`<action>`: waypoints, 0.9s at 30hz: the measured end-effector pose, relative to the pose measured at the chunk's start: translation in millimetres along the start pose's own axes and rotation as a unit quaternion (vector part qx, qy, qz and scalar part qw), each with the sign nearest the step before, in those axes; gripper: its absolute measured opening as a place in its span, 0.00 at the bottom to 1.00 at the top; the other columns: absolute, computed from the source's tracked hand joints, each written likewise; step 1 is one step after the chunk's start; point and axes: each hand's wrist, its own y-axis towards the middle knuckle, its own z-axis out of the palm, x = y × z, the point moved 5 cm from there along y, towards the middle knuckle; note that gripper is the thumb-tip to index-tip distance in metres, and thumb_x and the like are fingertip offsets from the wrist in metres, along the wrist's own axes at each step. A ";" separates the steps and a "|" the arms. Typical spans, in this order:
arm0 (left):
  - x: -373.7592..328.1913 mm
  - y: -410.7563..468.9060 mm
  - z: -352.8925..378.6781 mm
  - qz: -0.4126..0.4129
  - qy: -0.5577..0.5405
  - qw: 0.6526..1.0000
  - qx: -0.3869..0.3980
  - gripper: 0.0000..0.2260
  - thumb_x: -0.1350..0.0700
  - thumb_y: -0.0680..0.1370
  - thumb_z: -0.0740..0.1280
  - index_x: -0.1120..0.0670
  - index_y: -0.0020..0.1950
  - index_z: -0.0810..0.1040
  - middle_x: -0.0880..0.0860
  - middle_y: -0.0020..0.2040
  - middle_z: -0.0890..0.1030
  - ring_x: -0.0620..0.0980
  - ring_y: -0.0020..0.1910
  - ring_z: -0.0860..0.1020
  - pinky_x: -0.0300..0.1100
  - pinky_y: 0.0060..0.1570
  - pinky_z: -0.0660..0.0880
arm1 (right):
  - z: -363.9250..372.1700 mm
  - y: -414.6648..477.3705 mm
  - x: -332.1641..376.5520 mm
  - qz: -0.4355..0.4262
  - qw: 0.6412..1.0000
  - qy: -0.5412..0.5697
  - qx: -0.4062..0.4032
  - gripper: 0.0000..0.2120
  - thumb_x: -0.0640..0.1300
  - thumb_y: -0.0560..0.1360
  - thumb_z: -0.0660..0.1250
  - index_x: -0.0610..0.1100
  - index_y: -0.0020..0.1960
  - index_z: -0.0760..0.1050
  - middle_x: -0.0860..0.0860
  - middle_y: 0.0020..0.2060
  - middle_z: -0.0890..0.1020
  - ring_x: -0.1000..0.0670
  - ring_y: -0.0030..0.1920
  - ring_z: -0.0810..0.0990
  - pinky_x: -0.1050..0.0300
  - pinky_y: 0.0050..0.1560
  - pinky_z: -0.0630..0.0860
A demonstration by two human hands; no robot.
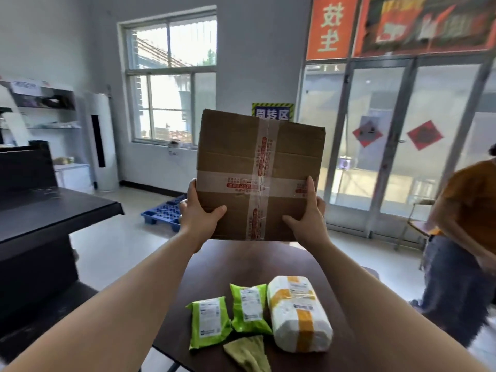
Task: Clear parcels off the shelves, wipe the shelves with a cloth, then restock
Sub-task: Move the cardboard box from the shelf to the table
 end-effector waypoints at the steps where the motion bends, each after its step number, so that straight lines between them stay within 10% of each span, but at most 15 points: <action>1: -1.7 -3.3 15.0 0.002 -0.006 1.000 0.012 0.39 0.51 0.75 0.71 0.40 0.75 0.48 0.57 0.70 0.63 0.61 0.67 0.67 0.60 0.66 0.68 | -11.2 -1.4 -10.9 0.009 1.000 0.000 -0.003 0.51 0.36 0.71 0.71 0.65 0.75 0.41 0.47 0.69 0.59 0.41 0.69 0.66 0.43 0.69 0.66; 27: 7.3 -142.5 362.5 -0.083 -0.020 0.971 0.222 0.43 0.50 0.73 0.72 0.39 0.77 0.46 0.56 0.70 0.61 0.58 0.67 0.66 0.55 0.67 0.67 | -250.7 -77.2 -271.5 0.203 0.967 -0.152 -0.035 0.48 0.37 0.73 0.69 0.65 0.75 0.41 0.48 0.70 0.55 0.39 0.65 0.68 0.41 0.67 0.69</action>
